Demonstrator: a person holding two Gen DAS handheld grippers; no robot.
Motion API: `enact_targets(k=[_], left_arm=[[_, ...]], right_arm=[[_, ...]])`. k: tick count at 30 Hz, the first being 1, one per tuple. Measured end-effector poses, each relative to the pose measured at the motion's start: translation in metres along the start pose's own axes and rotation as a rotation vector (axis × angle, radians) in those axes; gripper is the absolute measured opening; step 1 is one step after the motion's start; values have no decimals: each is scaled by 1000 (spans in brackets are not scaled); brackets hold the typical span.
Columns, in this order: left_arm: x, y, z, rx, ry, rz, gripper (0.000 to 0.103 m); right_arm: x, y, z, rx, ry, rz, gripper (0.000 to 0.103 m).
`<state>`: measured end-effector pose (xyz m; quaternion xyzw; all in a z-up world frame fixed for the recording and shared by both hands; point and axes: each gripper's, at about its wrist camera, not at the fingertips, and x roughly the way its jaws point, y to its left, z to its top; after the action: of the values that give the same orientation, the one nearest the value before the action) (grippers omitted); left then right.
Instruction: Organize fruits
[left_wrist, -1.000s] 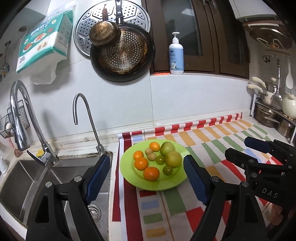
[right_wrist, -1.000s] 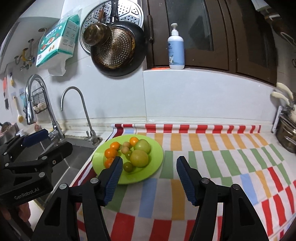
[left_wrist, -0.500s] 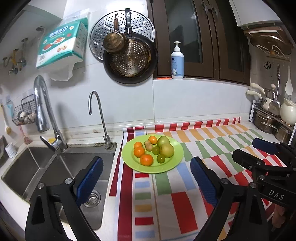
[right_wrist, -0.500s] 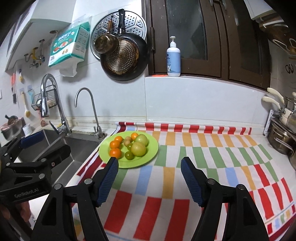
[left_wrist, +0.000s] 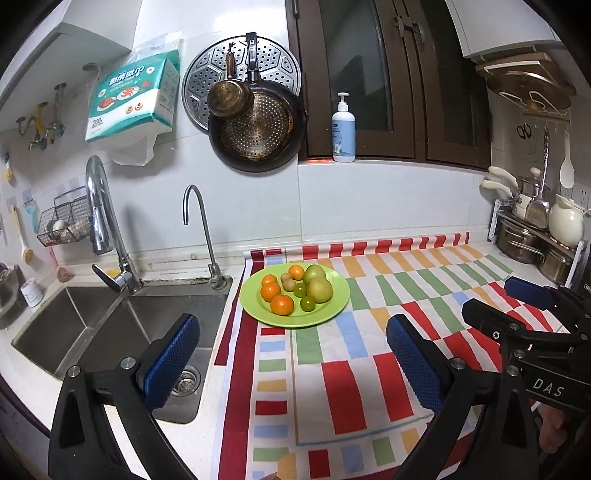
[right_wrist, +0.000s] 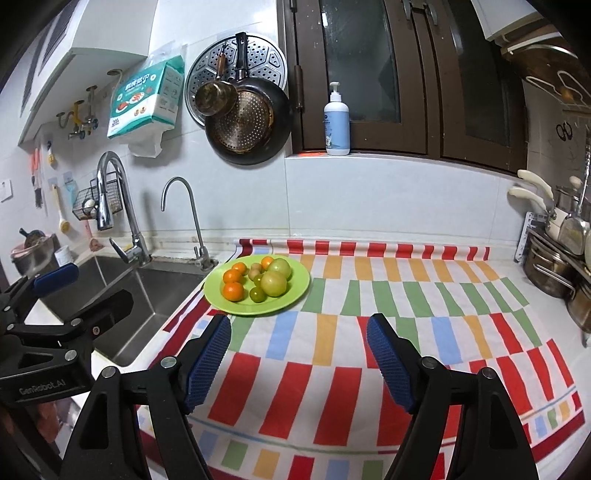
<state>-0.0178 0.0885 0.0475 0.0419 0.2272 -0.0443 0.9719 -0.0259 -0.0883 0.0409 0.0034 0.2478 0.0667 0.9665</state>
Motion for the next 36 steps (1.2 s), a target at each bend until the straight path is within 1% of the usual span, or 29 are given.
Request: enact_targets(k=[13,36], left_arm=[[-22,-8,-5,-5,-23,-2,103],[-32,-14,-5,6,-39,-3,103]], right_arm=[[-20,-6,-6,-6,-8,3,77],[-28,-12,-9,-2,-16,2,77]])
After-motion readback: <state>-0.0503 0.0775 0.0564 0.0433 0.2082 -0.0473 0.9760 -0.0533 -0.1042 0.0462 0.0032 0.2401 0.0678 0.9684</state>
